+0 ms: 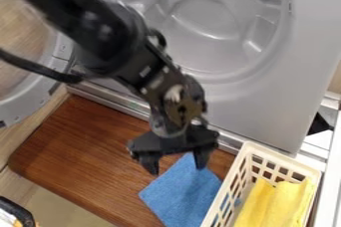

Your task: Move the blue cloth to the left side of the basket

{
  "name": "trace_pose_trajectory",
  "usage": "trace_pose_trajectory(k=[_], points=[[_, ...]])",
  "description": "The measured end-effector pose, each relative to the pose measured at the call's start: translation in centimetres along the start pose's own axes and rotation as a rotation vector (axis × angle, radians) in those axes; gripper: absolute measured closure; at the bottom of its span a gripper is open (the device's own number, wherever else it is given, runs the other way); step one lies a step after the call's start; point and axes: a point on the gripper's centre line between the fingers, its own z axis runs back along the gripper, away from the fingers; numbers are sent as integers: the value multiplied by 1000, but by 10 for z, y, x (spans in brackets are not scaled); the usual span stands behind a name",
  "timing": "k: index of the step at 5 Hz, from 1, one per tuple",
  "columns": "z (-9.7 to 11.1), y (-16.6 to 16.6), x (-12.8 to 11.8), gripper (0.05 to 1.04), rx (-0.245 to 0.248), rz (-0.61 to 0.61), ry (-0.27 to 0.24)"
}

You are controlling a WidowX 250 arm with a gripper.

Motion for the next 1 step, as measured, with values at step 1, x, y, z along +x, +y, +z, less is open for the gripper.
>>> trace_pose_trajectory(k=[1], points=[[20,0,5,84,-65,12,-9]])
